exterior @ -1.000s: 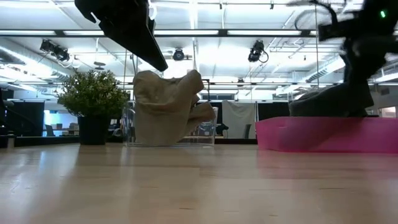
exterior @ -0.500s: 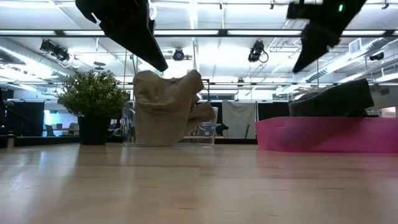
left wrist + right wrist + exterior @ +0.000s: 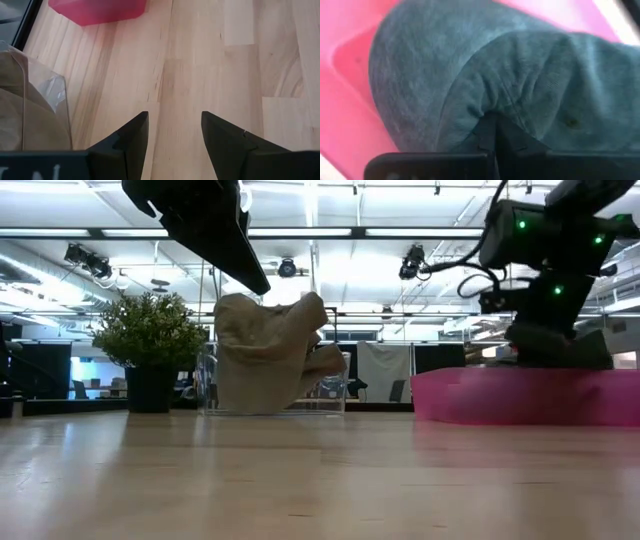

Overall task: Pick & Place hat
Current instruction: Put the left black cap into the red bin, then put the black cap into the red bin

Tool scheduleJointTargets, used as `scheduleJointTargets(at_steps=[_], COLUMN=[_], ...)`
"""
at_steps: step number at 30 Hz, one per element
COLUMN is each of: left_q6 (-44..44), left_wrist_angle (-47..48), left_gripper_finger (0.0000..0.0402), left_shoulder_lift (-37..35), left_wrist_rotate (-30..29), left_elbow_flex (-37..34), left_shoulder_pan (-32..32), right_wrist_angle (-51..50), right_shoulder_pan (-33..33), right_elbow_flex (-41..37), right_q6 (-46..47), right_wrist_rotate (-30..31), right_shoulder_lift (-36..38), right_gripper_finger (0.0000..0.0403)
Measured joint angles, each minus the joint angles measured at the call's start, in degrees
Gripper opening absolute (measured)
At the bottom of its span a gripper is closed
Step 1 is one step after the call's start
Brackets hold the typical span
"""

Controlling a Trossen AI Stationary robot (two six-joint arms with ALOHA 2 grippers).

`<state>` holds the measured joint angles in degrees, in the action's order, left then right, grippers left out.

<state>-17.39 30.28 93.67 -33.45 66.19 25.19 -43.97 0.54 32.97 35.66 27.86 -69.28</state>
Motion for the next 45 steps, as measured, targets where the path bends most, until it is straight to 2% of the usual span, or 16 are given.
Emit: scheduleJointTargets(at_steps=[4,8,13,17,20,24,29,31,35,45], left_q6=[0.0,0.0,0.0,0.0,0.0,0.0,0.0,0.0,0.0,-0.4], left_wrist_angle=[0.0,0.0,0.0,0.0,0.0,0.0,0.0,0.0,0.0,-0.3], left_gripper_finger=[0.0188,0.0188,0.0188,0.0188,0.0188,0.0188,0.0188,0.0188,0.0188,0.0188], left_shoulder_lift=[0.0,0.0,0.0,0.0,0.0,0.0,0.0,0.0,0.0,0.0], left_wrist_rotate=[0.0,0.0,0.0,0.0,0.0,0.0,0.0,0.0,0.0,0.0], left_elbow_flex=[0.0,0.0,0.0,0.0,0.0,0.0,0.0,0.0,0.0,0.0], left_shoulder_pan=[0.0,0.0,0.0,0.0,0.0,0.1,0.1,0.1,0.1,0.1], right_wrist_angle=[-0.1,-1.7,-9.7,-16.4,-19.4,-18.2,-15.3,-15.0,-15.3,-15.4], right_shoulder_pan=[-0.9,-1.0,-0.8,1.0,4.3,11.8,22.1,25.8,31.8,38.8], right_elbow_flex=[-1.2,0.0,8.7,18.1,24.6,30.6,32.3,32.3,32.3,32.3], right_q6=[0.8,-1.3,-1.6,-2.1,-3.2,-3.3,-3.8,-1.6,9.0,26.9], right_wrist_rotate=[-4.2,-3.8,-3.1,-5.3,-7.4,-12.5,-22.1,-24.3,-25.3,-37.7], right_shoulder_lift=[0.0,-0.1,-0.1,-0.1,-0.1,-0.1,-0.1,-0.8,-3.0,-13.6], right_gripper_finger=[0.0003,0.0002,0.0002,0.0002,0.0001,0.0001,0.0001,0.0003,0.0026,0.014])
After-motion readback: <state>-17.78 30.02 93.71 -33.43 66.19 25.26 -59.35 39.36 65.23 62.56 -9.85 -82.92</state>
